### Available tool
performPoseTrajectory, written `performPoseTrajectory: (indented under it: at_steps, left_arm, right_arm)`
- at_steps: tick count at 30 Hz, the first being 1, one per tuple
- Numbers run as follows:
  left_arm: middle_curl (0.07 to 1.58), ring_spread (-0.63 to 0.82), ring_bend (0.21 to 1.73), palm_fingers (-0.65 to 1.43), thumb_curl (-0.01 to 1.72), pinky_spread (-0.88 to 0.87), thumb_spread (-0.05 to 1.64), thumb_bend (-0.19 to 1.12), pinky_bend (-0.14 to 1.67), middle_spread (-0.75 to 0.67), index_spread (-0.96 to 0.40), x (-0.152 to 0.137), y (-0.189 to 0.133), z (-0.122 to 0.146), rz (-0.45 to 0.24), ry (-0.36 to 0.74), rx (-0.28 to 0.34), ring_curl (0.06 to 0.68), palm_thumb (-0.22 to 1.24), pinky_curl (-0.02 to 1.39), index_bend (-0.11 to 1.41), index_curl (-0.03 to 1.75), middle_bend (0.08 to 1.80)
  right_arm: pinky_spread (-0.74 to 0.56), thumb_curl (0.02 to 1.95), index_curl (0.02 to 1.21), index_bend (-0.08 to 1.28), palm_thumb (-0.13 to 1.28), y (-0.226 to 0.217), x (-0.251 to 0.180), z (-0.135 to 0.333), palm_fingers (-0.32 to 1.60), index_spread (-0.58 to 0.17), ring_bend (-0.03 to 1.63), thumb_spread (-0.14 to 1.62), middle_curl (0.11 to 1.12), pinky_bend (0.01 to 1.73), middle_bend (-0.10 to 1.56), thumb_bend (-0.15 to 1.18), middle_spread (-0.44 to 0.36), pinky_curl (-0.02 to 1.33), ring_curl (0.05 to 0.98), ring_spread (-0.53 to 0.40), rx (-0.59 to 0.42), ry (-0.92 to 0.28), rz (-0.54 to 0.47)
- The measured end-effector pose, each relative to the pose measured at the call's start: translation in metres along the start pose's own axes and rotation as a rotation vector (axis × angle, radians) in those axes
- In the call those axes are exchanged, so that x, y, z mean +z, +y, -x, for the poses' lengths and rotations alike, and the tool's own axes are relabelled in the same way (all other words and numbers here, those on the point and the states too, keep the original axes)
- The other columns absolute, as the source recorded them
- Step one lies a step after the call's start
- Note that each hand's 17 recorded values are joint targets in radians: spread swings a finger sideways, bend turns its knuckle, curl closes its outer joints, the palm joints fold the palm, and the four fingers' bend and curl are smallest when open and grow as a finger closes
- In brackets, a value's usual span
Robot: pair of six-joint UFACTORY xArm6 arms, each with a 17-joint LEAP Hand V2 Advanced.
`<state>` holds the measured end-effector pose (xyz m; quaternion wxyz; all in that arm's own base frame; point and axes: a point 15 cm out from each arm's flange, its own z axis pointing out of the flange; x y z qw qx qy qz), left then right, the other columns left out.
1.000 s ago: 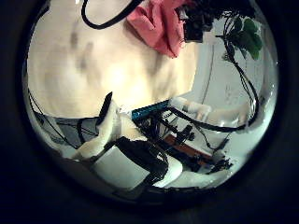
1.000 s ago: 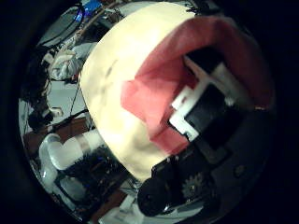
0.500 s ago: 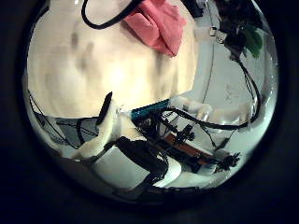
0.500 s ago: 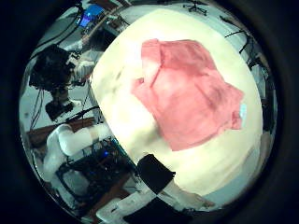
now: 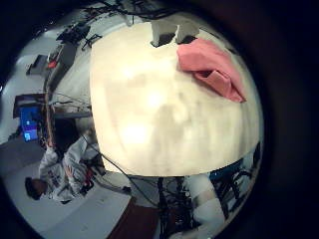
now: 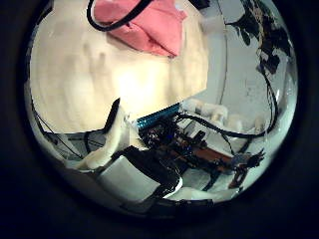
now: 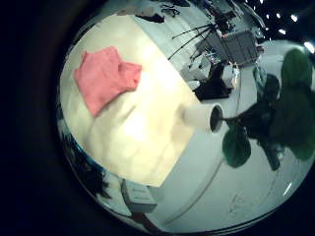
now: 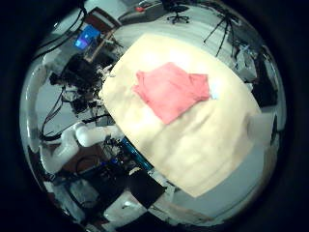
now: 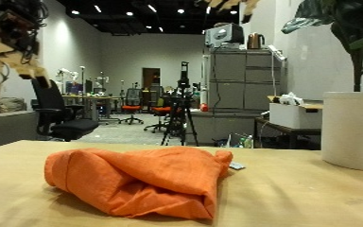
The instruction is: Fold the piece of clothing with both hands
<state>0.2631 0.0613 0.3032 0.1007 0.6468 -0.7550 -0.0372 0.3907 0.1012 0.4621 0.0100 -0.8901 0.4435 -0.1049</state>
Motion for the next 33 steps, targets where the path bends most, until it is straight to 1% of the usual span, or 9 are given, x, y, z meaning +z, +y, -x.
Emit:
performPoseTrajectory:
  at_steps: [3, 6, 11, 14, 18, 23, 26, 30, 33]
  left_arm:
    - [0.23, 0.6, 0.35, -0.02, 0.34, 0.55, 1.08, -0.02, 0.23, 0.36, 0.02, -0.007, -0.004, -0.019, 0.0, -0.013, 0.022, 0.23, 0.59, 0.32, 0.17, 0.33, 0.18]
    - [0.23, 0.6, 0.35, -0.02, 0.34, 0.55, 1.08, -0.02, 0.23, 0.36, 0.02, -0.008, -0.009, -0.046, 0.021, -0.03, 0.064, 0.23, 0.59, 0.32, 0.17, 0.33, 0.17]
    - [0.24, 0.6, 0.35, -0.02, 0.34, 0.55, 1.08, -0.02, 0.23, 0.37, 0.02, -0.008, -0.01, -0.06, 0.037, -0.043, 0.045, 0.231, 0.59, 0.32, 0.17, 0.33, 0.17]
    - [0.24, 0.59, 0.35, -0.02, 0.34, 0.55, 1.08, -0.02, 0.23, 0.38, 0.03, 0.0, -0.009, -0.071, 0.058, -0.051, 0.064, 0.231, 0.59, 0.32, 0.17, 0.33, 0.17]
    - [0.24, 0.59, 0.35, -0.02, 0.34, 0.55, 1.08, -0.02, 0.22, 0.38, 0.03, 0.002, -0.011, -0.071, 0.058, -0.048, 0.048, 0.23, 0.59, 0.32, 0.17, 0.33, 0.18]
    - [0.24, 0.59, 0.35, -0.02, 0.34, 0.55, 1.07, -0.02, 0.22, 0.38, 0.02, 0.008, -0.012, -0.064, 0.059, -0.043, 0.03, 0.231, 0.59, 0.32, 0.17, 0.33, 0.17]
    - [0.24, 0.59, 0.35, -0.01, 0.34, 0.55, 1.07, -0.02, 0.22, 0.38, 0.02, 0.008, -0.02, -0.052, 0.03, -0.039, 0.006, 0.231, 0.59, 0.32, 0.17, 0.33, 0.18]
    - [0.25, 0.59, 0.35, -0.01, 0.34, 0.55, 1.07, -0.02, 0.22, 0.37, 0.02, 0.008, -0.021, -0.041, 0.02, -0.03, -0.034, 0.231, 0.59, 0.32, 0.18, 0.34, 0.18]
    - [0.25, 0.58, 0.35, -0.01, 0.35, 0.54, 1.07, -0.02, 0.22, 0.36, 0.02, 0.009, -0.023, -0.035, 0.011, -0.024, -0.045, 0.231, 0.6, 0.32, 0.18, 0.34, 0.18]
  right_arm:
    - [0.43, 0.32, 0.22, 0.14, 0.26, 0.031, 0.001, -0.004, -0.04, -0.375, 0.42, 0.95, 0.29, 0.6, 0.18, -0.03, 0.096, 0.31, 0.238, 0.237, 0.031, 0.002, 0.015]
    - [0.43, 0.32, 0.22, 0.15, 0.26, 0.066, 0.021, -0.013, -0.02, -0.368, 0.43, 0.95, 0.29, 0.6, 0.18, -0.03, 0.09, 0.31, 0.243, 0.236, 0.087, -0.006, 0.071]
    - [0.42, 0.31, 0.22, 0.15, 0.26, 0.104, 0.06, -0.011, -0.01, -0.354, 0.44, 0.95, 0.29, 0.6, 0.19, -0.03, 0.089, 0.31, 0.248, 0.235, 0.134, -0.038, 0.158]
    - [0.42, 0.31, 0.23, 0.15, 0.26, 0.127, 0.086, -0.017, -0.02, -0.347, 0.45, 0.94, 0.29, 0.6, 0.19, -0.03, 0.1, 0.31, 0.25, 0.234, 0.184, -0.062, 0.22]
    - [0.41, 0.3, 0.23, 0.14, 0.25, 0.151, 0.116, -0.015, -0.01, -0.332, 0.47, 0.94, 0.3, 0.58, 0.2, -0.03, 0.121, 0.3, 0.255, 0.235, 0.232, -0.095, 0.296]
    - [0.41, 0.3, 0.23, 0.15, 0.25, 0.16, 0.12, -0.022, 0.01, -0.298, 0.46, 0.94, 0.31, 0.56, 0.21, -0.03, 0.146, 0.3, 0.254, 0.236, 0.294, -0.099, 0.317]
    - [0.41, 0.3, 0.24, 0.16, 0.25, 0.154, 0.118, -0.016, 0.01, -0.287, 0.46, 0.94, 0.31, 0.55, 0.21, -0.03, 0.155, 0.29, 0.251, 0.237, 0.327, -0.088, 0.317]
    - [0.41, 0.3, 0.24, 0.15, 0.25, 0.149, 0.118, -0.014, 0.02, -0.281, 0.45, 0.93, 0.32, 0.55, 0.21, -0.03, 0.16, 0.29, 0.249, 0.244, 0.353, -0.083, 0.32]
    - [0.41, 0.3, 0.24, 0.14, 0.27, 0.136, 0.119, -0.001, 0.05, -0.279, 0.49, 0.92, 0.32, 0.56, 0.2, -0.03, 0.162, 0.3, 0.259, 0.242, 0.359, -0.086, 0.323]
